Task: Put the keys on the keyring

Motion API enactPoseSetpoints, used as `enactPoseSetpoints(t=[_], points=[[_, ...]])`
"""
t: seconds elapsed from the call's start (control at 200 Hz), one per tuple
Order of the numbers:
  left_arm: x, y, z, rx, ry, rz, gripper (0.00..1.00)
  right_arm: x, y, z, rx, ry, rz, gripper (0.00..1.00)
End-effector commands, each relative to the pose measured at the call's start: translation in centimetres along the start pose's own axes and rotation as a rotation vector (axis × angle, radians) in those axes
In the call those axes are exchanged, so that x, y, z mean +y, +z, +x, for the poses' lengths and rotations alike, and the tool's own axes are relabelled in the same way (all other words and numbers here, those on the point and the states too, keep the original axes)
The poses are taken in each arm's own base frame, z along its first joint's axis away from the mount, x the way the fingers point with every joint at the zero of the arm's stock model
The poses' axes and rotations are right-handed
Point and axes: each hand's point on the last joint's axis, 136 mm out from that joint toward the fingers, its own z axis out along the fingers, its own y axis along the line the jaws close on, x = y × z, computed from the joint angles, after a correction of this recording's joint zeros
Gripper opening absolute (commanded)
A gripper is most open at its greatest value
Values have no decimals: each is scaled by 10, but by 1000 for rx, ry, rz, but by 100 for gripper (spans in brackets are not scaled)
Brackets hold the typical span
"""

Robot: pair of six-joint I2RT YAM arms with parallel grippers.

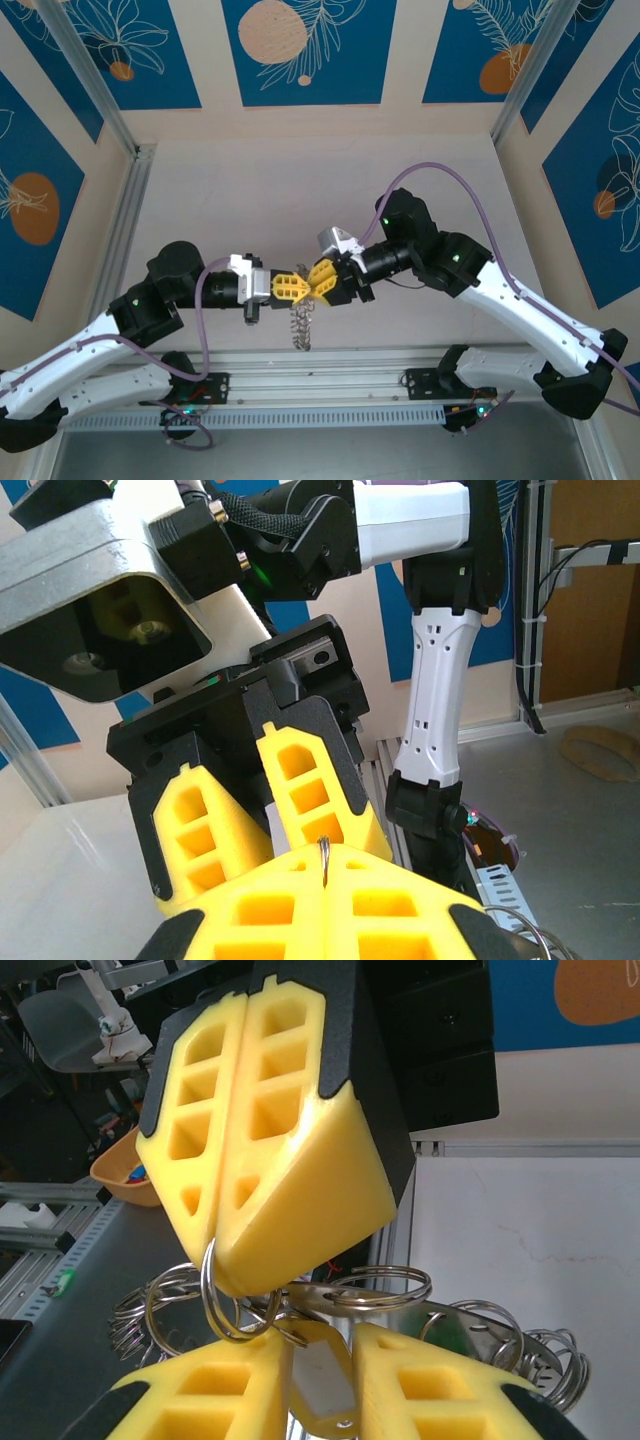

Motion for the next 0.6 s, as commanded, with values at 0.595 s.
enactPoseSetpoints(t=[0.595], points=[[-15, -12, -38, -166, 23, 62, 0, 18, -28, -24, -191, -248, 195, 54]])
